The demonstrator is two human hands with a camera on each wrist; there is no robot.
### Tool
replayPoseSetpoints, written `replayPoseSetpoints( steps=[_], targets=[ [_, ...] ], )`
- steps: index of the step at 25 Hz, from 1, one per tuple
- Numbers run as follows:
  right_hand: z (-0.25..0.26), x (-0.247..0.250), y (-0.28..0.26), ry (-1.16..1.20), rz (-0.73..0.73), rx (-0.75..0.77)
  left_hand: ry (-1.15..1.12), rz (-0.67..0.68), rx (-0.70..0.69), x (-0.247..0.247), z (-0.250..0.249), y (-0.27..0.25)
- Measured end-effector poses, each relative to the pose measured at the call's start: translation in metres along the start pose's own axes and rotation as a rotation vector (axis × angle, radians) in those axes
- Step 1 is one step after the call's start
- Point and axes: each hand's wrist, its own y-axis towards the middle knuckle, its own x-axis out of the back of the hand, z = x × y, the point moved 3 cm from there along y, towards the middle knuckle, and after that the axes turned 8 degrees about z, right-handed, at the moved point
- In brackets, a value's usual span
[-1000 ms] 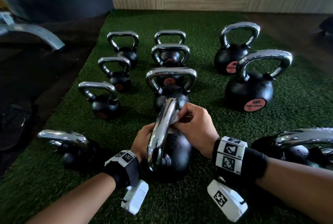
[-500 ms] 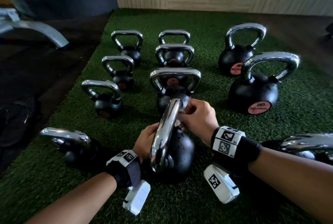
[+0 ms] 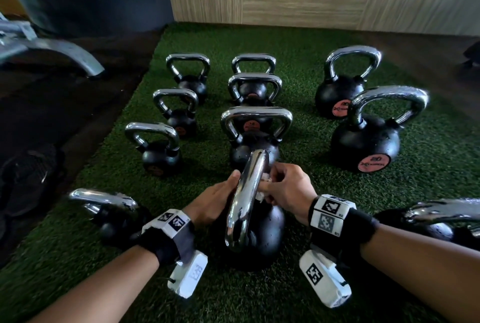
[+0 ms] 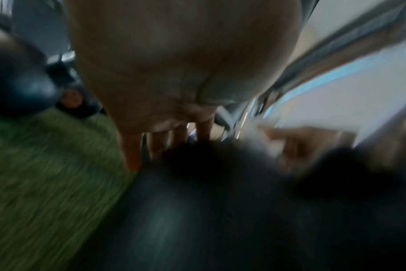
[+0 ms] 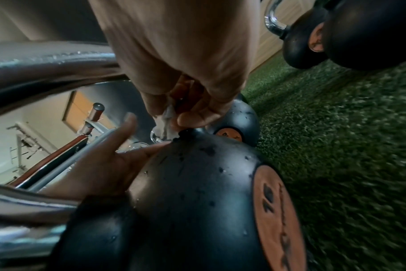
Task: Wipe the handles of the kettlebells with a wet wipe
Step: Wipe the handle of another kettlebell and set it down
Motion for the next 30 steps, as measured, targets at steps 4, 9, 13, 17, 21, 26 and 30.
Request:
replayPoseSetpoints(
  steps=[4, 9, 13, 17, 21, 26, 30],
  targets=[
    [0.002, 0.019, -0.004, -0.141, -0.028, 0.055, 0.163, -0.067, -0.208, 0.029, -0.038, -0.030],
    [0.045, 0.036, 0.004, -0.473, 0.097, 0.449, 0.886, -0.147, -0.240, -0.001, -0.072, -0.074],
    [0.072, 0.031, 0.010, -0.738, 0.253, 0.617, 0.909, -0.273, -0.294, -0.019, -0.078, -0.076],
    [0.079, 0.039, -0.001, -0.818, 0.264, 0.625, 0.835, -0.144, -0.234, -0.005, -0.073, -0.069],
    [0.067, 0.058, -0.032, -0.828, 0.195, 0.534, 1.021, 0.039, -0.120, 0.023, -0.079, -0.056],
    [0.057, 0.062, -0.073, -0.779, 0.162, 0.467, 1.015, 0.225, -0.187, 0.037, -0.090, -0.037],
    [0.063, 0.060, -0.079, -0.834, 0.128, 0.440, 0.992, 0.225, -0.272, 0.036, -0.083, -0.032]
  ],
)
